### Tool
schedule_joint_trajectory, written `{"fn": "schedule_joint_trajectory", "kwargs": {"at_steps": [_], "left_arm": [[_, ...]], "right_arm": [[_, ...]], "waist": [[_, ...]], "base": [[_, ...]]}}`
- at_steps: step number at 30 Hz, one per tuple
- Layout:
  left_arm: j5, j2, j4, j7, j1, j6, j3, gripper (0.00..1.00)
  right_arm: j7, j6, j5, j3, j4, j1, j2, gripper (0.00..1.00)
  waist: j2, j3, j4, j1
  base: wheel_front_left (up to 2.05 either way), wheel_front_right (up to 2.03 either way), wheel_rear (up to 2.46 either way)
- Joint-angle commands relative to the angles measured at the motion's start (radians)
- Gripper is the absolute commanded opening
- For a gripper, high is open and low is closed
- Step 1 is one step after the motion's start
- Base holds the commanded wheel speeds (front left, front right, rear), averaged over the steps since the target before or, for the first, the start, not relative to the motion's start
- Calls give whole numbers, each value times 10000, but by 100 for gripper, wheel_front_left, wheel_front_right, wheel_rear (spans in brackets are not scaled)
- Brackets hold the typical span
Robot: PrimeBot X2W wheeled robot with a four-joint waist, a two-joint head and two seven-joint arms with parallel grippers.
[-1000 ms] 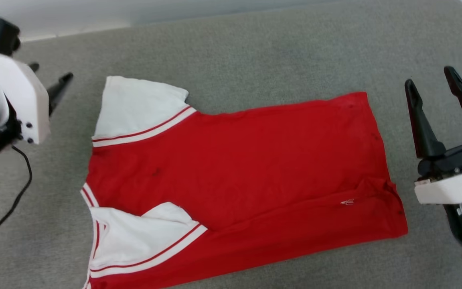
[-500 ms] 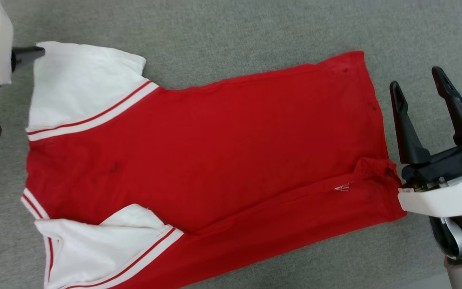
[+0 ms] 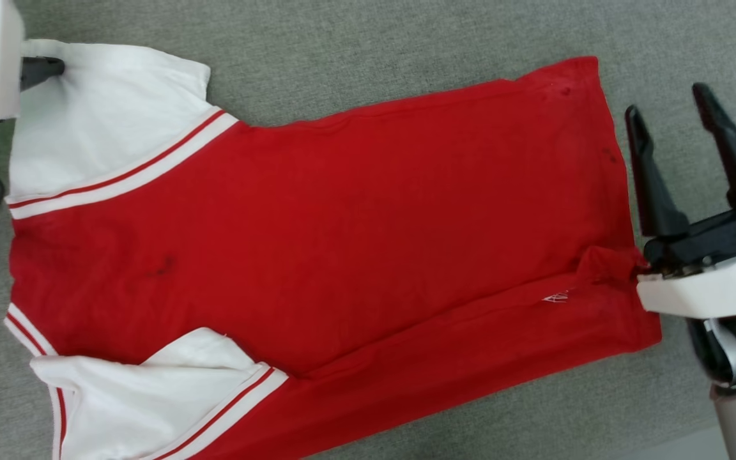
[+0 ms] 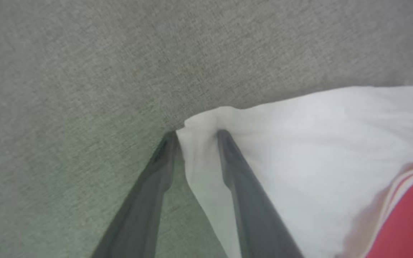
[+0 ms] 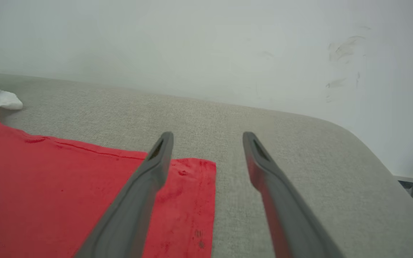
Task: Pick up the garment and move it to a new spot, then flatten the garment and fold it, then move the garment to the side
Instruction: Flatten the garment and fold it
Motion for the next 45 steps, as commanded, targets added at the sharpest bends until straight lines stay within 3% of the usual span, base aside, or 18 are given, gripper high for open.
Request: {"fn": "schedule_joint_trajectory", "kwargs": {"at_steps": [1,7,12,21,27,31,36,41,45], "left_arm": [[-50,-219,158,1,378,-131,-339,0],[-81,-358,147,-639,57,-264,-348,0],[-215,-543,-287,-1227,98,-286,-535,0],[-506,-351,-1957,-1844,390,-288,-1388,0],[-548,-403,-2613,-2149,230,-288,-1745,0],[-517,-516,-2882,-2292,54,-288,-1947,0],[-555,-553,-3062,-2425,-161,-288,-2096,0],[-585,-516,-3222,-2574,-421,-289,-2271,0],[-601,-484,-3304,-2746,-594,-289,-2369,0]], "right_arm": [[3,-8,50,-79,56,-244,-109,100],[351,-8,-82,-294,-27,-1047,-785,100],[1299,-8,146,-280,-185,-1989,-1719,100],[6210,-8,2375,2306,589,-3847,-4473,100],[9483,-8,4877,4042,1236,-5000,-5482,100],[10982,-8,5865,4505,1941,-5581,-5575,100],[11846,-8,6131,4658,2770,-6087,-5262,100],[12202,-8,6020,4827,3590,-6473,-4724,100],[12284,-5,6031,5655,3974,-6085,-4427,100]], "waist": [[-1,-116,100,-1],[-1,-616,361,-1],[-1,-1116,703,-1],[-1,-1610,1304,-1],[-1,-1556,1691,-1],[-1,-1369,1966,-1],[-1,-1149,2180,-1],[-1,-869,2382,-1],[-1,-666,2479,-1]], "base": [[0,0,0],[0,0,0],[0,0,0],[0,0,0],[0,0,0],[0,0,0],[0,0,0],[0,0,0],[0,0,0]]}}
